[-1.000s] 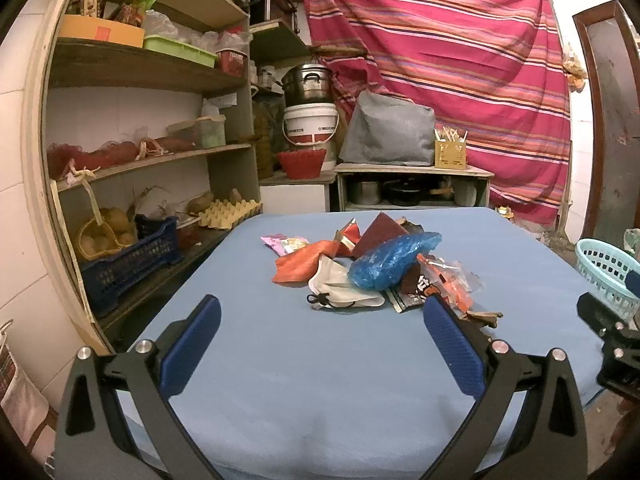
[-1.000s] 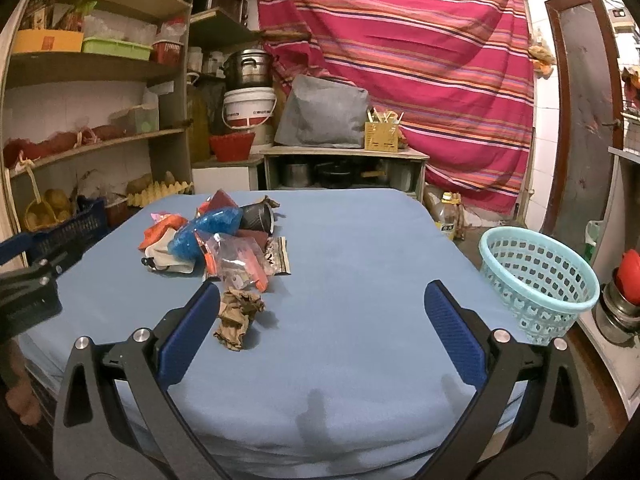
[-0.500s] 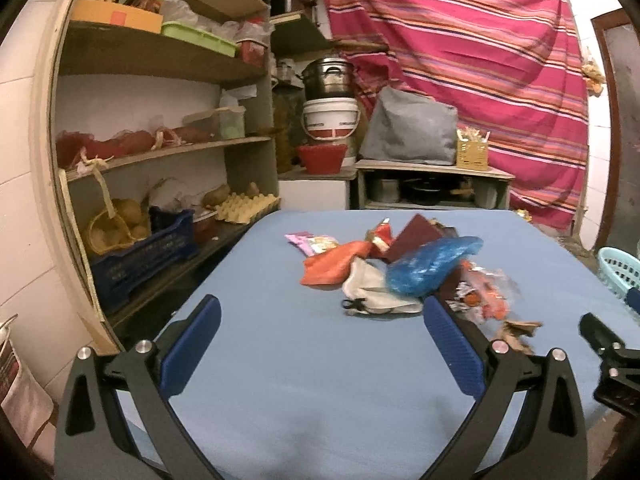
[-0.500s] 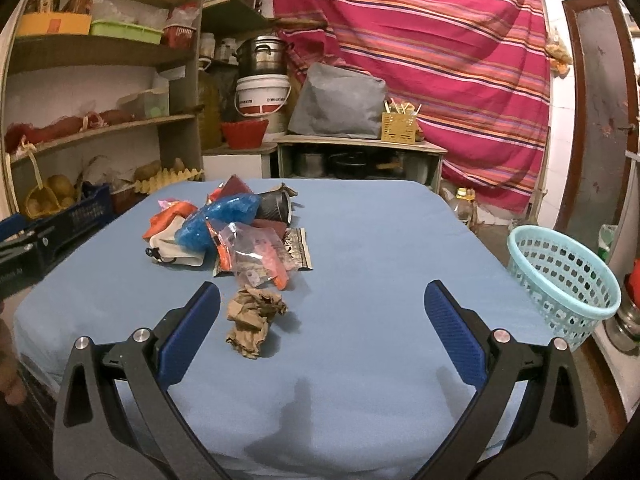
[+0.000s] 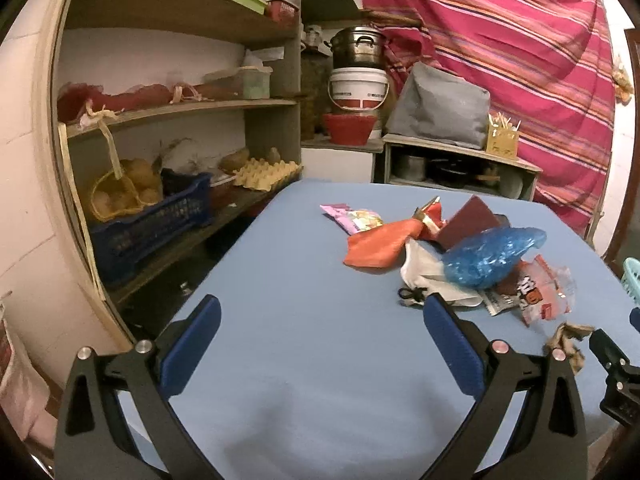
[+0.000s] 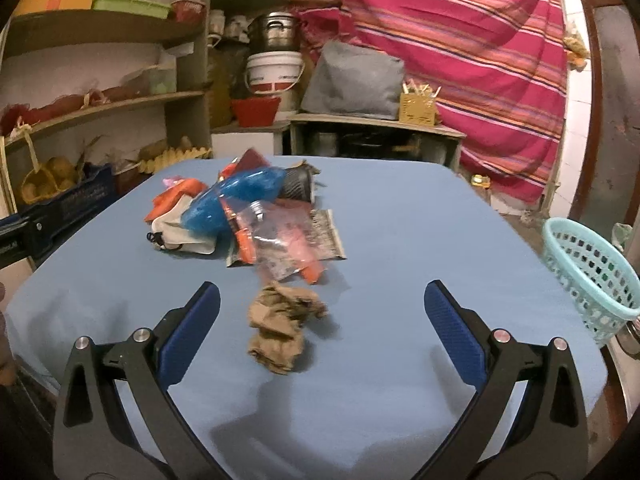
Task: Collect trash
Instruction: 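Reach the right tool to the crumpled brown paper and close on it, then lift the brown paper with the right tool while the left tool grasps the clear orange-printed bag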
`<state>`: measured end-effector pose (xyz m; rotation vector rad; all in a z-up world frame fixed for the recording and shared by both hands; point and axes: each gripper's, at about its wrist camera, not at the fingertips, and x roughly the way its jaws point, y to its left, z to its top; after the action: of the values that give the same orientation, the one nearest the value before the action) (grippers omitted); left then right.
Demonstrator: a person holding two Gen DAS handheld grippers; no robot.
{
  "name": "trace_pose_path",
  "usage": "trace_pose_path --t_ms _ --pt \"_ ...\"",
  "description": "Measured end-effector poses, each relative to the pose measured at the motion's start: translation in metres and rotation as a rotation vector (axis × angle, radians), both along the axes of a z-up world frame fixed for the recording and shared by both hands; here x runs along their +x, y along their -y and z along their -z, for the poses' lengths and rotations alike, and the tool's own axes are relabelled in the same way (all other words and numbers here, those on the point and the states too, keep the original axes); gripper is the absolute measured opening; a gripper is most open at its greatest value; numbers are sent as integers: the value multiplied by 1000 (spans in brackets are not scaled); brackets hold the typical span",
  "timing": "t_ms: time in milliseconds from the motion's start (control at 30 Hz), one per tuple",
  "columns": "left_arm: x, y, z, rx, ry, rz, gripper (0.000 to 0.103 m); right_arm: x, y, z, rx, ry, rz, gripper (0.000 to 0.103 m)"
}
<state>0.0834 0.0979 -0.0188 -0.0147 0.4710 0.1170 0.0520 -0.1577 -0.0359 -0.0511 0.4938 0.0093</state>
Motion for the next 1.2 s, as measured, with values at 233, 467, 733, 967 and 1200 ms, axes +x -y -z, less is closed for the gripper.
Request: trace_pose_path --t_ms 233,467,733,967,1200 --pt "2 -11 -1 -4 -2 3 99 19 -14 14 -27 -62 -6 99" --pt "8 -7 4 -12 -45 57 99 39 -22 29 -21 -144 -37 76" --pt "11 -2 7 -34 -78 75 99 48 -16 32 35 -193 -65 55" --pt "9 14 5 -21 -78 86 99 33 4 11 51 -159 -66 54" --pt "8 49 -7 28 -59 136 99 25 52 -33 17 -113 -39 54"
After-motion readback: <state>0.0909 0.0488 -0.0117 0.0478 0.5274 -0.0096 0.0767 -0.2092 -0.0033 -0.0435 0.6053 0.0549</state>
